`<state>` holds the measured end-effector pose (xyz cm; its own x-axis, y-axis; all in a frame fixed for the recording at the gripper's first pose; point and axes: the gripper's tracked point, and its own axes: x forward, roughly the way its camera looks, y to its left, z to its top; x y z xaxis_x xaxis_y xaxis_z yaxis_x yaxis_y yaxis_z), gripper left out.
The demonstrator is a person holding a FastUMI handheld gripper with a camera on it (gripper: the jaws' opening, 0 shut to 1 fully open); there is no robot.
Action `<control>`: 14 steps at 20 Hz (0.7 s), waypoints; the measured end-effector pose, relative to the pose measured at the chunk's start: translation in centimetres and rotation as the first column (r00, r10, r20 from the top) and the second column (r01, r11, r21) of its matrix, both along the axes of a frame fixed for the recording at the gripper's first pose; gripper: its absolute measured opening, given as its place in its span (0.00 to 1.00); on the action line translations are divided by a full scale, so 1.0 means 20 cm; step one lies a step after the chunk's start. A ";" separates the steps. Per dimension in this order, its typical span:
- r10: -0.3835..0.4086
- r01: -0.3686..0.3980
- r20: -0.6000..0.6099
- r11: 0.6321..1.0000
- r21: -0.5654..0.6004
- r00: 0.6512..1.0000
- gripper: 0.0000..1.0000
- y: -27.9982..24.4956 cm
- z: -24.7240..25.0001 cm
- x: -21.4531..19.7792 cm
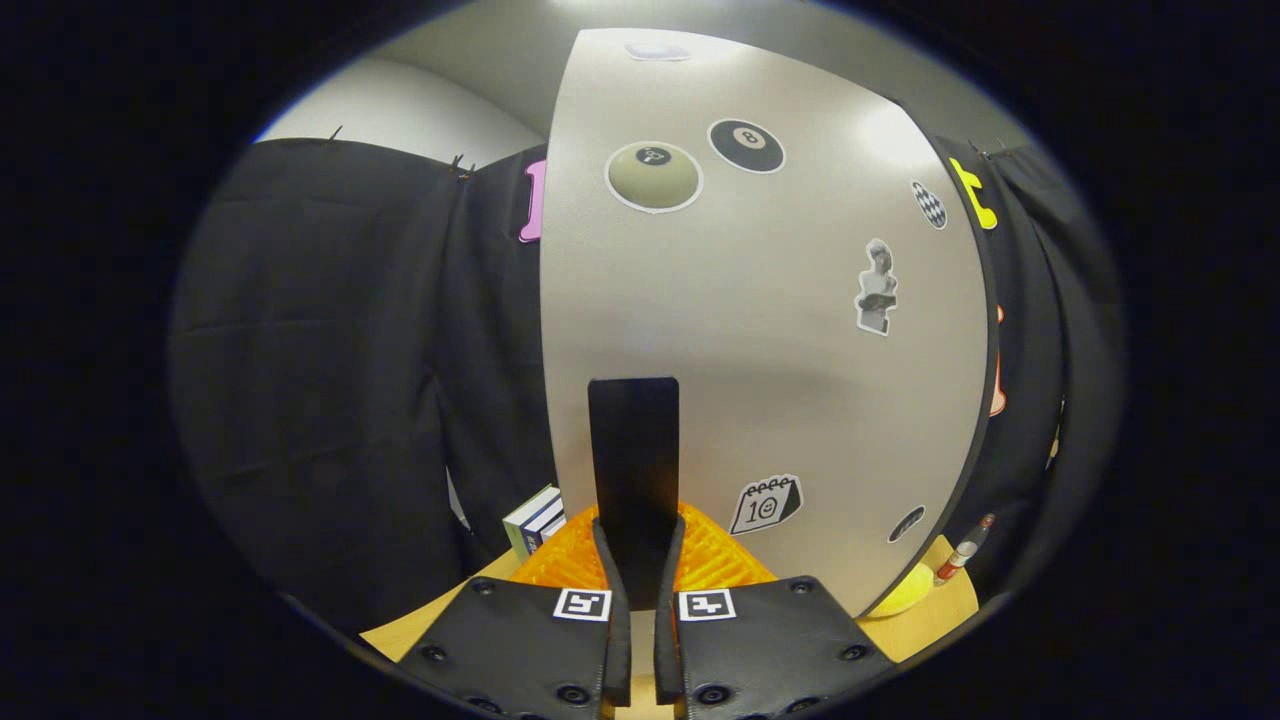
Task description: Open the shoe cabinet door, grab the shoes and put them into the shoe cabinet, then close the shoe cabinet door.
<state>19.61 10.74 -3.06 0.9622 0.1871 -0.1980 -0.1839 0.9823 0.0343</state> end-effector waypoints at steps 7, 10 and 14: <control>0.012 -0.013 0.017 1.000 0.017 1.000 0.11 -0.05 0.00 -0.06; 0.009 -0.010 0.027 1.000 0.021 1.000 0.11 -0.08 0.00 -0.09; -0.010 0.009 0.035 0.999 0.033 0.999 0.10 -0.12 0.00 -0.10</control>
